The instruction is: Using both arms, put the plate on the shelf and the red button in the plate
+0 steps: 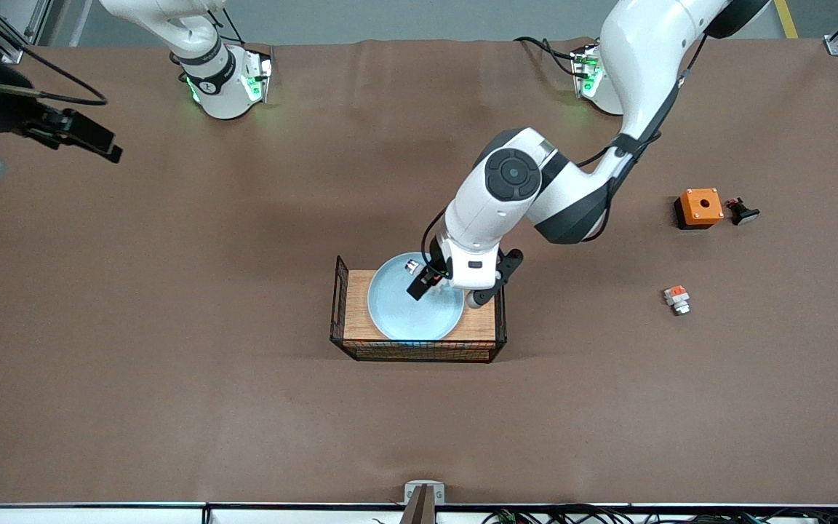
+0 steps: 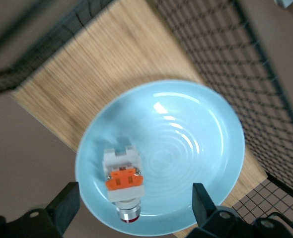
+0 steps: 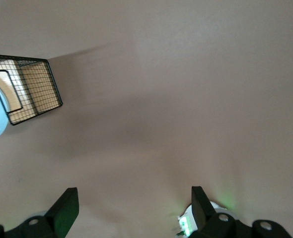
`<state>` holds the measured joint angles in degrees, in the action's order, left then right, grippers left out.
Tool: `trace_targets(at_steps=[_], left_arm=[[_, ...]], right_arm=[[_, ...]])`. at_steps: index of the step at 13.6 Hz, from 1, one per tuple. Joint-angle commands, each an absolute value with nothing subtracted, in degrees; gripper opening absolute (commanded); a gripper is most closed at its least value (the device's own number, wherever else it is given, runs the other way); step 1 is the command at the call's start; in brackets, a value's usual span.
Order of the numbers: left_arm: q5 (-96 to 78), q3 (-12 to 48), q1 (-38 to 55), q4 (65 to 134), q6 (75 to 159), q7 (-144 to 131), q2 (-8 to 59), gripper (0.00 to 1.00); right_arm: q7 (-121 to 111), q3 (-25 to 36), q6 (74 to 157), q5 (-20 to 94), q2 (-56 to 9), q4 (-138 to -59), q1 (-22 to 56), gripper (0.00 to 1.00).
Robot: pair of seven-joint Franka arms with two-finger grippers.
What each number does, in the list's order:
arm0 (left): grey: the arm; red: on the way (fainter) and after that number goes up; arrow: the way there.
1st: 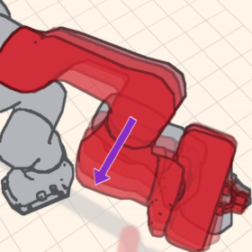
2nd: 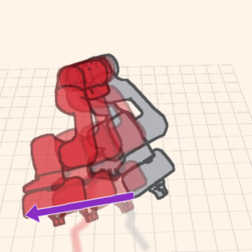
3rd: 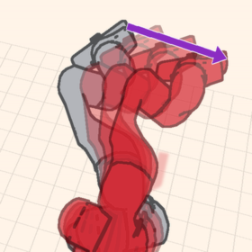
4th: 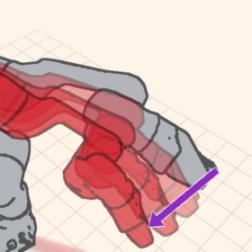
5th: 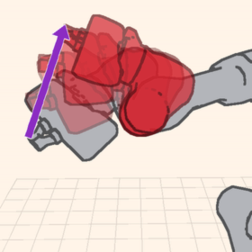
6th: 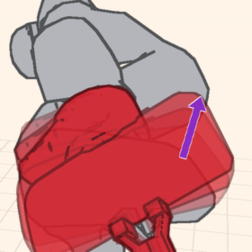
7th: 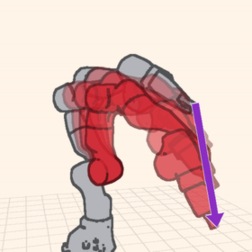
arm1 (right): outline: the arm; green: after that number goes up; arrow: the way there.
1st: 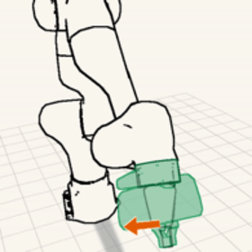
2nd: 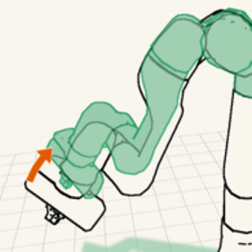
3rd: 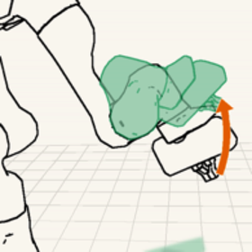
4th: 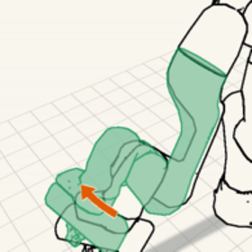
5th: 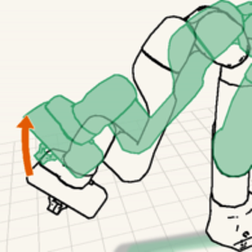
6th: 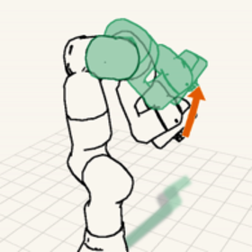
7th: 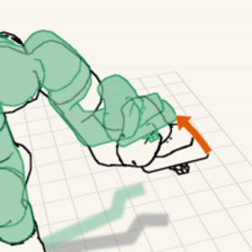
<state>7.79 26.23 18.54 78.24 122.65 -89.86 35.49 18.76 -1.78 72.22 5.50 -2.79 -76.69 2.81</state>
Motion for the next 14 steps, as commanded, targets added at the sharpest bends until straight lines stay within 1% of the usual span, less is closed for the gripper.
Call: trace_targets(at_steps=[1, 3, 5, 9, 11, 13, 14], left_arm=[[11.16, 25.93, 16.71, 75.42, 111.48, -87.29, 30.78, 1.0], [11.42, 25.75, 13.64, 75.5, 106.63, -78.98, 25.17, 1.0], [10.55, 26.1, 9.07, 75.67, 102.25, -67.72, 20.33, 1.0], [10.63, 25.84, 0.9, 76.03, 92.22, -54.18, 14.69, 1.0], [10.46, 25.84, -4.63, 76.2, 91.06, -44.35, 12.23, 1.0], [10.63, 25.84, -8.86, 76.2, 85.37, -35.89, 10.38, 1.0], [10.63, 25.84, -11.05, 76.46, 84.3, -32.99, 9.94, 1.0]], right_arm=[[10.75, -2.99, 73.47, 5.27, -1.32, -78.66, -1.57, 1.0], [7.48, -2.99, 74.52, 5.27, -1.49, -78.66, -3.25, 1.0], [7.12, -2.99, 75.67, 5.1, -1.58, -78.66, -3.25, 1.0], [7.12, -3.16, 80.5, 2.47, -2.28, -78.57, -2.81, 1.0], [7.21, -3.51, 80.77, -0.34, -2.37, -78.31, -2.11, 1.0], [7.29, -3.52, 80.77, -0.79, -2.46, -78.31, -1.5, 1.0], [7.38, -3.52, 80.77, -0.79, -2.46, -78.31, -1.49, 1.0]])
